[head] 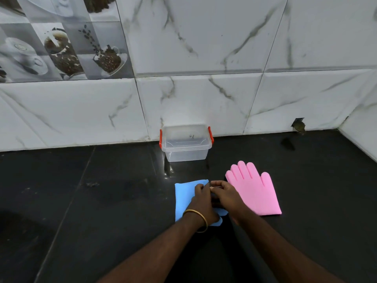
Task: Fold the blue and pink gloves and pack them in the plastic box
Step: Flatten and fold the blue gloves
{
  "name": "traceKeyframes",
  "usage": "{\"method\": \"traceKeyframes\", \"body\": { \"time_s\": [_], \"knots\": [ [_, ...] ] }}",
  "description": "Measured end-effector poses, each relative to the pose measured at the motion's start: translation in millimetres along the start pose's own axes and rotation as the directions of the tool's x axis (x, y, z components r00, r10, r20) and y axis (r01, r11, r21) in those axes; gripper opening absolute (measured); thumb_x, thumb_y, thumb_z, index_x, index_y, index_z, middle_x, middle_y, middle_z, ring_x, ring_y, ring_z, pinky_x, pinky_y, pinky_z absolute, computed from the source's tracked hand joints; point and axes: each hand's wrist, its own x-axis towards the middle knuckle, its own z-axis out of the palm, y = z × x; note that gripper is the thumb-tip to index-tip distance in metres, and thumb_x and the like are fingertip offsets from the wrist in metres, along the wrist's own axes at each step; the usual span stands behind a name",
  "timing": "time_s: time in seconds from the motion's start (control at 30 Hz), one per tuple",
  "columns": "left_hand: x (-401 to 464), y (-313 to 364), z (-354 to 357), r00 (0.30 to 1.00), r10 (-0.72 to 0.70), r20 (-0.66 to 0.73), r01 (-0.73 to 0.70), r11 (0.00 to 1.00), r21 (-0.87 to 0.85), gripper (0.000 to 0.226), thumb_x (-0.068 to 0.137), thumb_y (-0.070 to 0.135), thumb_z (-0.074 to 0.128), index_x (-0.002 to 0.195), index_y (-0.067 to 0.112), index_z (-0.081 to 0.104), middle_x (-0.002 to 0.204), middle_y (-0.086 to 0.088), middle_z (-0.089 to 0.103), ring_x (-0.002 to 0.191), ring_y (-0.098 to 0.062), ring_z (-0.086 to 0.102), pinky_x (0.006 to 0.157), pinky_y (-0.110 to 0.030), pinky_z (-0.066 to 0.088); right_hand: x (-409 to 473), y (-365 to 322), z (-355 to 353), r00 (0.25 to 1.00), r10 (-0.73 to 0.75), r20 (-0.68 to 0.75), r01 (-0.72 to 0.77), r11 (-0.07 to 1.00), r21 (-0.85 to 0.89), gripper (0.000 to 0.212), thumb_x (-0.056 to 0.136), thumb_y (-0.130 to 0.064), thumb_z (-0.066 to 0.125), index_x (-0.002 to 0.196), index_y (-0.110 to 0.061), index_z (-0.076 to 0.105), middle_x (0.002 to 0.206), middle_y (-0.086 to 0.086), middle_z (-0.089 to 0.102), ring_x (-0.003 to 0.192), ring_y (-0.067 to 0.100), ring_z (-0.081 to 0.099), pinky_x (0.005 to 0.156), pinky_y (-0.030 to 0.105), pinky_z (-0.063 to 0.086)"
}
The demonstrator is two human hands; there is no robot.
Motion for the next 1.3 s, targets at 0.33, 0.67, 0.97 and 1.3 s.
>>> {"method": "traceKeyframes", "body": {
  "time_s": [0.33,0.67,0.97,1.3],
  "knots": [
    [-10.0,-20.9,-15.9,0.997,-0.040,0.060,0.055,0.962,-0.267,0.099,0.075,0.018,0.077,0.152,0.017,0.014,0.133,-0.006,0.049,0.092,-0.007,0.062,0.084,-0.015,0.048,14.4,17.9,5.7,0.974,-0.225,0.023,0.203,0.823,-0.531,0.061,0.074,-0.011,0.069,0.129,-0.024,0.046,0.108,-0.011,0.054,0.093,0.003,0.052,0.066,0.004,0.034],
    [-13.7,-61.4,-43.0,0.733,-0.653,-0.190,0.424,0.658,-0.622,0.047,0.064,0.018,0.086,0.102,0.006,0.061,0.099,-0.010,0.065,0.085,-0.023,0.063,0.078,-0.031,0.051,14.9,21.3,11.6,0.970,-0.239,0.051,0.231,0.821,-0.523,0.053,0.081,-0.007,0.067,0.128,-0.022,0.047,0.106,-0.014,0.053,0.093,-0.001,0.051,0.068,0.003,0.039],
    [-10.3,-41.9,-67.7,0.864,-0.504,0.015,0.401,0.668,-0.627,0.035,0.062,-0.001,0.078,0.093,0.002,0.063,0.091,-0.016,0.069,0.077,-0.029,0.067,0.060,-0.035,0.056,0.8,16.1,14.6,0.951,-0.304,-0.056,0.216,0.782,-0.585,0.043,0.074,-0.009,0.073,0.107,-0.019,0.047,0.113,0.002,0.047,0.099,0.013,0.048,0.071,0.006,0.033],
    [-33.3,0.4,-116.9,0.907,0.094,-0.411,-0.228,0.929,-0.290,0.026,0.067,0.010,0.070,0.090,0.019,0.065,0.084,0.006,0.066,0.075,-0.008,0.060,0.063,-0.011,0.046,-46.9,-54.6,42.7,0.998,0.049,-0.031,-0.049,0.999,-0.004,0.030,0.090,-0.032,0.058,0.100,-0.007,0.070,0.086,0.005,0.070,0.070,0.018,0.063,0.058,0.026,0.049]
  ]
}}
